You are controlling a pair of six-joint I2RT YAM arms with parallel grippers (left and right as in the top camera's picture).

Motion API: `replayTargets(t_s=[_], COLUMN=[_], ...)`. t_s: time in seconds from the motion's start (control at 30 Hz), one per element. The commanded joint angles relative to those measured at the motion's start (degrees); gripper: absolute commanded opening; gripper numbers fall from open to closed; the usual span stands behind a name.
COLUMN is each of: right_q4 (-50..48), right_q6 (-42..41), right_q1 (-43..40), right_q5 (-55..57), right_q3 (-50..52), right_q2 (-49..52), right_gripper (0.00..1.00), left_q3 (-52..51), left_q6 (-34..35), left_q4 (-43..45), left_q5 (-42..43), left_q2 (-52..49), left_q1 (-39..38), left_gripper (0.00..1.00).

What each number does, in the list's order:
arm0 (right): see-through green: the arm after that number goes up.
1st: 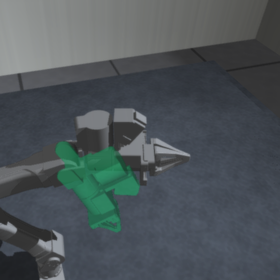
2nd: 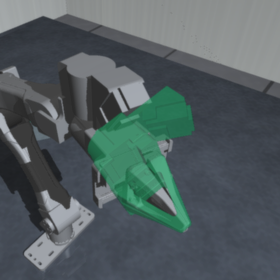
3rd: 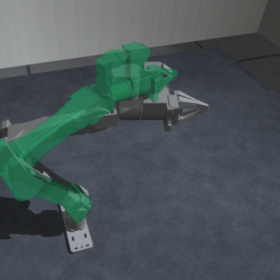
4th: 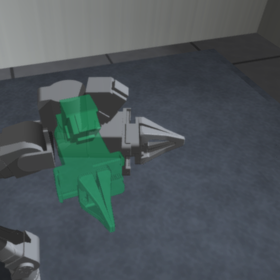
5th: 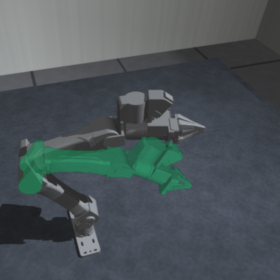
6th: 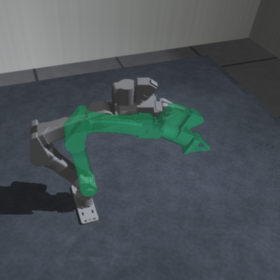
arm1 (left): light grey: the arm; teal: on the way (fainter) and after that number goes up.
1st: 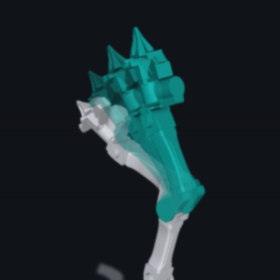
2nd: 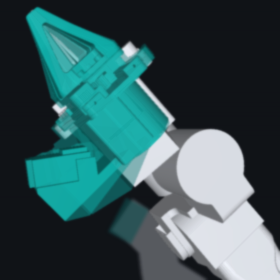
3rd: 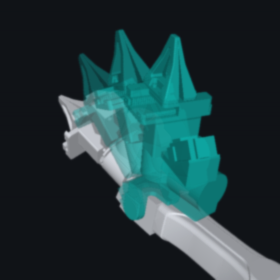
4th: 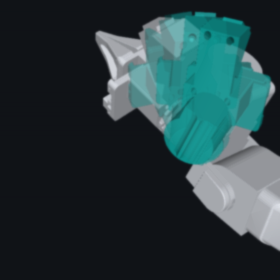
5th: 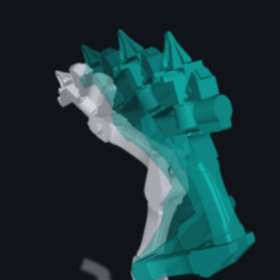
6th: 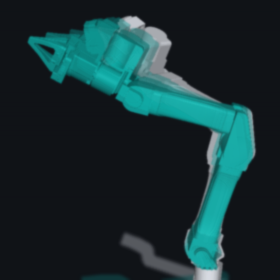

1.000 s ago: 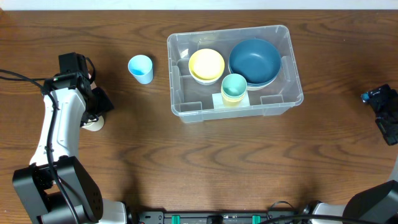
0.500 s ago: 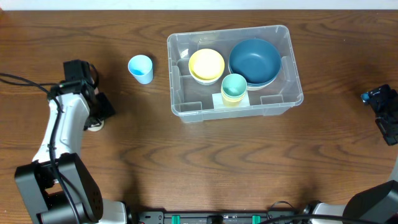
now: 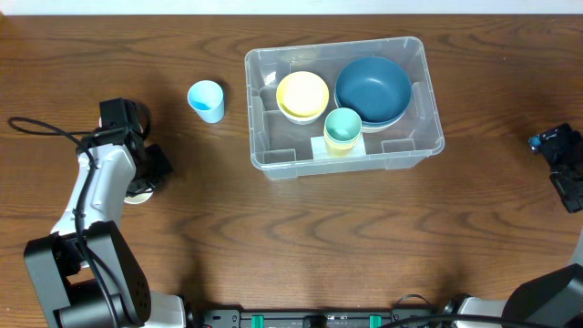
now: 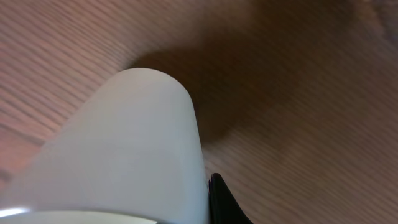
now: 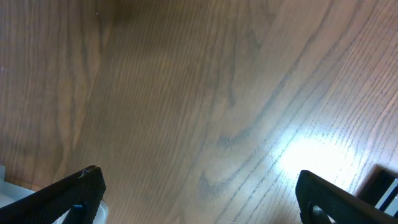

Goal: Pack container
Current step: 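Carry the cream cup into the bin and lower it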

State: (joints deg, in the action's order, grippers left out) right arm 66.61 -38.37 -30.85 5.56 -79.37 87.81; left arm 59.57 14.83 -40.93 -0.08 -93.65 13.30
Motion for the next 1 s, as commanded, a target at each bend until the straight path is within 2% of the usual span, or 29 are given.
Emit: replayTargets(t_s=[0.0, 0.13, 0.33, 0.5, 0.6, 0.7, 0.8, 0.97], right_q4=[0.0, 0.0, 0.0, 0.0, 0.0, 0.0, 0.0, 0.0], right_q6=[-0.6, -0.6, -0.6, -0.6, -0.6, -0.6, -0.6, -0.6], right_q1=[-0.3, -0.3, -0.3, -0.3, -0.3, -0.3, -0.3, -0.3], right_q5=[0.2, 0.2, 0.2, 0.2, 0.2, 0.2, 0.2, 0.2], right_q3=[0.0, 0.0, 0.0, 0.0, 0.0, 0.0, 0.0, 0.0], right_q2=[-0.2, -0.2, -0.2, -0.2, -0.2, -0.2, -0.2, -0.2], right_gripper=[0.99, 0.99, 0.99, 0.99, 0.99, 0.99, 0.99, 0.99], left_q3=[1.4, 3.7, 6.9, 10.2, 13.2, 15.1, 15.1, 15.1], left_q6=[0.1, 0.0, -0.5, -3.6, -3.9, -4.3, -6.8, -8.3], left_q4=[-1.7, -4.5, -7.3, -6.7, -5.6, -2.0, 4.4, 13.7], left_q5=[7.6, 13.7, 21.1, 21.4, 17.2, 13.4, 13.3, 12.4], left_q2=[0.0, 2.1, 8.9, 17.5, 22.3, 26.1, 28.1, 25.2], left_q1=[-0.2, -2.0, -8.8, -17.4, -22.1, -26.5, -30.7, -37.1], left_gripper=[0.07, 0.06, 0.06, 0.06, 0.06, 0.06, 0.06, 0.06])
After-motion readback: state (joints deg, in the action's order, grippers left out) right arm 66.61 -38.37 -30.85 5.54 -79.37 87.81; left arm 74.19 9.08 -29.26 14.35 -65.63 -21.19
